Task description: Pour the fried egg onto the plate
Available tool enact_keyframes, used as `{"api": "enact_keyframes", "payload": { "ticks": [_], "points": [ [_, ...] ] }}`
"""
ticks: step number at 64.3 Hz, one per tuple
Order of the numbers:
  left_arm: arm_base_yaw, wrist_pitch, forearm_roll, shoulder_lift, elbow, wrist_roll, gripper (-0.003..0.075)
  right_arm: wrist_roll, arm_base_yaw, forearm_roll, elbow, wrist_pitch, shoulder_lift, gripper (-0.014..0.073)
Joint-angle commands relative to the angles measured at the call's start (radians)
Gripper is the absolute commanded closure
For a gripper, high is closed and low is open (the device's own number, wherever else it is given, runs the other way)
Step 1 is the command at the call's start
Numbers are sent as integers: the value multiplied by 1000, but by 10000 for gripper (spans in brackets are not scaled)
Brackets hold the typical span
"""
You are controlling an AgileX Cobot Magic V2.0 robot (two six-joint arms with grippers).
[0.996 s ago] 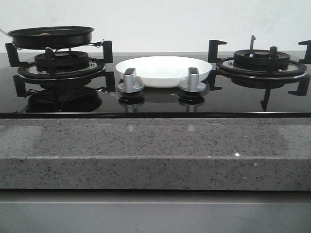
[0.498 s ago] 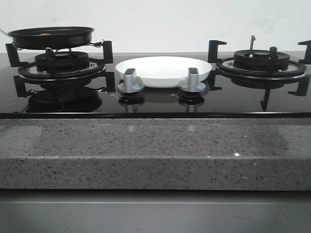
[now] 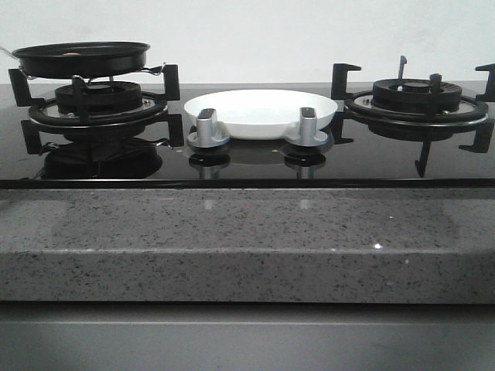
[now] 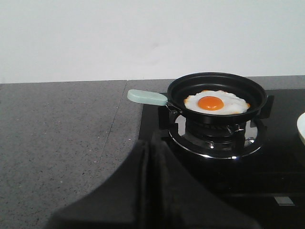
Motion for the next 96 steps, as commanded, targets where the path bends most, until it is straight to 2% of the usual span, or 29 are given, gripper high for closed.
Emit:
{"api": "enact_keyframes", "payload": {
  "ticks": [1, 11, 16, 21, 38, 48, 77, 96],
  "points": [
    [-8, -94, 1, 9, -40, -5, 616, -4, -5, -12, -38, -95, 11, 425],
    [-8, -94, -5, 9, -40, -5, 270, -4, -5, -12, -38, -94, 11, 75],
    [-8, -94, -7, 9, -40, -5, 123, -4, -5, -12, -38, -94, 11, -31],
    [-8, -94, -7, 9, -40, -5, 60, -4, -5, -12, -38, -94, 11, -65],
    [-8, -91, -7, 9, -40, -5, 59, -4, -5, -11, -38, -99, 11, -58],
    [-8, -91, -7, 9, -40, -5, 59, -4, -5, 40, -49, -74, 35, -58],
    [-8, -91, -7, 9, -40, -5, 59, -4, 4, 122, -281, 23, 471, -58],
    [-8, -91, -7, 9, -40, -5, 59, -4, 103, 132, -509, 85, 762, -49]
  ]
}}
